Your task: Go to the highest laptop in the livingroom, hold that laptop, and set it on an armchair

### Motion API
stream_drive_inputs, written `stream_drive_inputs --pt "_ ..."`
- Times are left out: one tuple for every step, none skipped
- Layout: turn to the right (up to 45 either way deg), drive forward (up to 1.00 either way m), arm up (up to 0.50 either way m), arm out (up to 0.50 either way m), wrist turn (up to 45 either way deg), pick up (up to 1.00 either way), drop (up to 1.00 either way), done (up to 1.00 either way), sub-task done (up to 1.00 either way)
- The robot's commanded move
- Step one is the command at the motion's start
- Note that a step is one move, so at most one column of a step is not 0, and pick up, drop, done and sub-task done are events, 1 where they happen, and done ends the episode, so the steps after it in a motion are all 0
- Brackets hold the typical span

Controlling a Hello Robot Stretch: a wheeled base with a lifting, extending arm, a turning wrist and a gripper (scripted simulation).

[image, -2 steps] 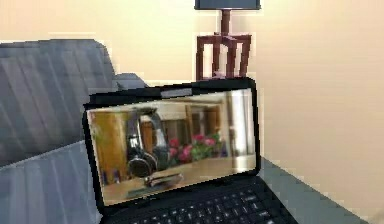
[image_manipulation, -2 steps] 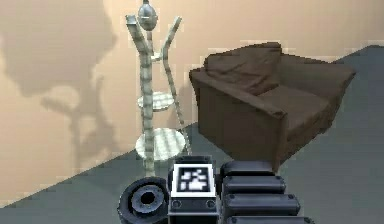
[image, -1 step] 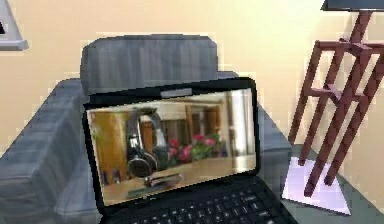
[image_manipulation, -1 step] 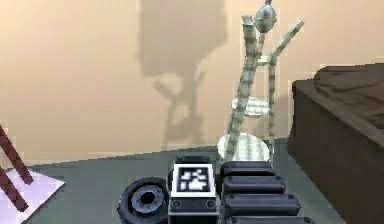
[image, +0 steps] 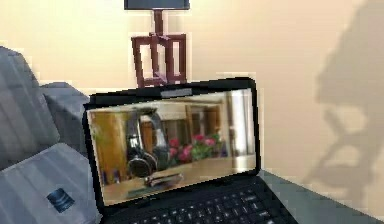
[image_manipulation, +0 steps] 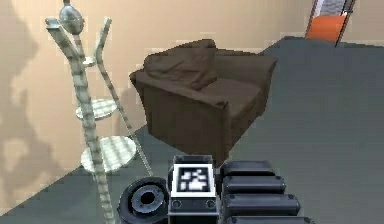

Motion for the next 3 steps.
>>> stream_drive_inputs --pt "30.0 0.00 0.00 0.00 0.0 0.00 0.00 0.00 0.00" --pt "-45.0 0.00 0.00 0.00 0.0 0.00 0.00 0.00 0.00" --pt "-30.0 0.00 0.00 0.00 0.0 0.00 0.00 0.00 0.00"
